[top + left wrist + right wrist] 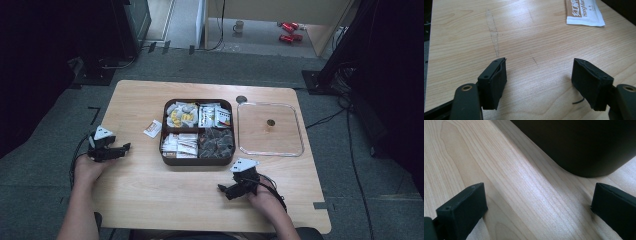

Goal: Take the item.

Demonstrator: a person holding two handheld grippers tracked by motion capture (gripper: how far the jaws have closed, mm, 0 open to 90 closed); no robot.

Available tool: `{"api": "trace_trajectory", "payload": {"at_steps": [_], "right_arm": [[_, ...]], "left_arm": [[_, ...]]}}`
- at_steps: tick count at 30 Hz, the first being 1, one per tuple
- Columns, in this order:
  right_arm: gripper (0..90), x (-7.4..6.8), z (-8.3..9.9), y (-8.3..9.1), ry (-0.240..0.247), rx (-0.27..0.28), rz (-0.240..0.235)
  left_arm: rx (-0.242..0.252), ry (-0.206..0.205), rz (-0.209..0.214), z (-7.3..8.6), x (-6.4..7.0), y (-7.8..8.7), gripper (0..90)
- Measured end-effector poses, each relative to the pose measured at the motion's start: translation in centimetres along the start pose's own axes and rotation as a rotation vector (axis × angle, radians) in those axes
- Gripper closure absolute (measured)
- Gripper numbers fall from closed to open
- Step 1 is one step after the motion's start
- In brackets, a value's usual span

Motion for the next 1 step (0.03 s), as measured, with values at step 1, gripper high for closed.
{"api": "trace_trajectory", "payload": {"at_steps": [1], "right_arm": [[0.0, 0.0, 0.0, 0.0, 0.0, 0.0, 0.0]], "left_arm": [[-0.001, 0.006, -0.007, -0.01, 0.0, -0.04, 27.3]]}}
Point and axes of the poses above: each handheld gripper's, and its own axes: y roughly backward along the jaws, z roughly out of its underside, x roughly to its right, the point moved 9 cm from there along -y, roughly forward along the jaws, and after that the axes turned 5 degrees about x, right-handed, at the moved point
